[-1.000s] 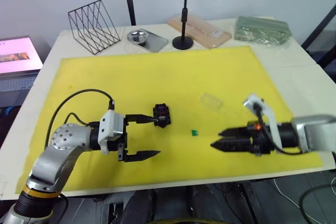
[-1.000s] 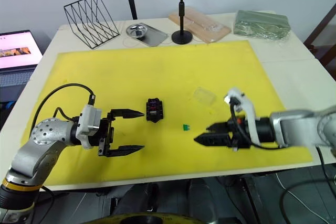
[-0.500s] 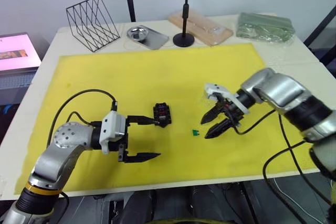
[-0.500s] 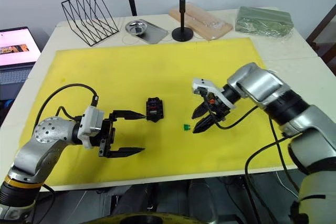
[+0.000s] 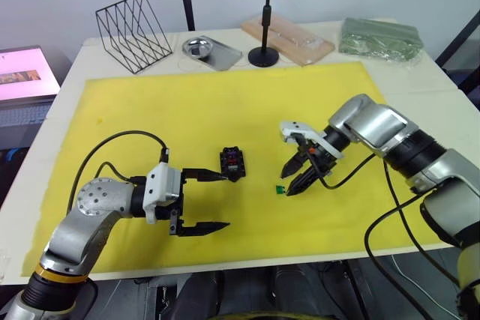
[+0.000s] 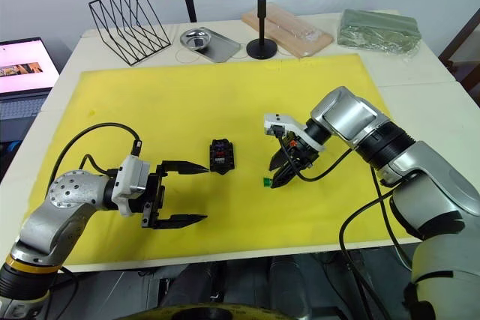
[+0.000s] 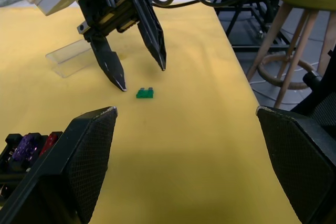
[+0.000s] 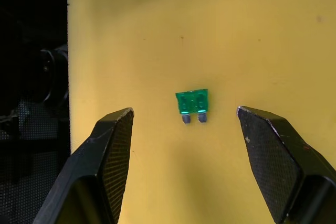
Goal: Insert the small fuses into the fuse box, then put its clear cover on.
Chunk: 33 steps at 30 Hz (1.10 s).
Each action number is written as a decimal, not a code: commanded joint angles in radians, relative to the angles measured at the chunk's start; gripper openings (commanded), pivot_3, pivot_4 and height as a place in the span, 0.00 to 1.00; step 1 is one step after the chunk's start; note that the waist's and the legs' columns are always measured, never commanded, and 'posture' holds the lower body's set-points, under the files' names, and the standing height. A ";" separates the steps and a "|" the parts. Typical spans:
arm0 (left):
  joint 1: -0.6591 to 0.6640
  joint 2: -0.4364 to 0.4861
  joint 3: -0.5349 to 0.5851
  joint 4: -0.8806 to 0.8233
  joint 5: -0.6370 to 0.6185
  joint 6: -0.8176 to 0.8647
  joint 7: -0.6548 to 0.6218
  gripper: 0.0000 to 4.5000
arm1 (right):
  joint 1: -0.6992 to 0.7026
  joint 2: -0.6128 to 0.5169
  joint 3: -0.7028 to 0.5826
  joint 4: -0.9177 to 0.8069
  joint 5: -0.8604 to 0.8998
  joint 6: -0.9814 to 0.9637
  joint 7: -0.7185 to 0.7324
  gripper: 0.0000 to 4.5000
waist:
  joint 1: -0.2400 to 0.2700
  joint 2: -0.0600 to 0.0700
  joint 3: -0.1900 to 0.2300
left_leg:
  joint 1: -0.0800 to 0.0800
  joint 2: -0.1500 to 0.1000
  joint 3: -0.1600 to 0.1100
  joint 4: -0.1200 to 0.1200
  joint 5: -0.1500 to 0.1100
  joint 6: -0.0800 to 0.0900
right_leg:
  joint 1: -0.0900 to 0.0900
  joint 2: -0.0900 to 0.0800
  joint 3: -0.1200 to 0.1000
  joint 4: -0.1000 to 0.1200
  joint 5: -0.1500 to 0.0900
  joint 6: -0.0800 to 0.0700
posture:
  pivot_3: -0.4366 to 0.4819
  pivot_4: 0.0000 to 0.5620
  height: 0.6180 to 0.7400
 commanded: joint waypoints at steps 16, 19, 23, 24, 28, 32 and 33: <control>0.011 0.010 0.005 -0.038 0.003 -0.012 0.011 1.00 | -0.063 0.054 0.061 0.039 0.030 0.009 0.011 0.38 | 0.000 0.000 0.000 | 0.000 0.000 0.000 0.000 0.000 0.000 | 0.000 0.000 0.000 0.001 0.000 0.000 | 0.48 0.27 1.00; 0.012 0.008 0.002 -0.037 0.005 -0.013 0.010 1.00 | -0.061 0.067 0.069 0.060 0.012 0.004 0.011 0.38 | 0.000 0.000 0.000 | 0.000 0.000 0.000 0.000 0.000 0.000 | 0.000 0.000 0.000 0.001 0.000 0.000 | 0.48 0.27 1.00; 0.019 0.005 -0.002 -0.046 0.006 -0.011 0.012 1.00 | -0.057 0.078 0.088 0.093 -0.002 -0.009 0.011 0.38 | -0.001 0.000 0.000 | 0.000 0.000 0.000 0.000 0.000 0.000 | 0.000 0.000 0.000 0.001 0.000 0.000 | 0.48 0.27 1.00; 0.019 0.005 -0.003 -0.046 0.006 -0.011 0.012 1.00 | -0.054 0.082 0.095 0.112 -0.015 -0.028 0.011 0.38 | -0.001 0.000 0.000 | 0.000 0.000 0.000 0.000 0.000 0.000 | 0.000 0.000 0.000 0.001 0.000 0.000 | 0.48 0.27 1.00; 0.015 0.004 -0.002 -0.045 0.005 -0.008 0.013 1.00 | -0.058 0.096 0.109 0.150 -0.021 -0.042 0.011 0.38 | 0.000 0.000 0.000 | 0.000 0.000 0.000 0.000 0.000 -0.001 | 0.000 0.000 0.000 0.001 0.000 0.000 | 0.48 0.27 1.00; 0.017 0.005 -0.002 -0.049 0.004 -0.006 0.016 1.00 | -0.067 0.097 0.116 0.147 0.001 -0.037 0.011 0.38 | -0.001 0.000 0.000 | 0.001 0.000 0.000 0.000 0.000 -0.001 | 0.000 0.000 0.000 0.002 0.000 0.000 | 0.48 0.27 1.00; 0.017 0.005 -0.002 -0.049 0.004 -0.006 0.017 1.00 | -0.069 0.097 0.118 0.147 0.004 -0.037 0.011 0.38 | -0.001 0.000 0.000 | 0.001 0.000 0.000 0.000 0.000 -0.001 | 0.000 0.000 0.000 0.002 0.000 0.000 | 0.48 0.27 1.00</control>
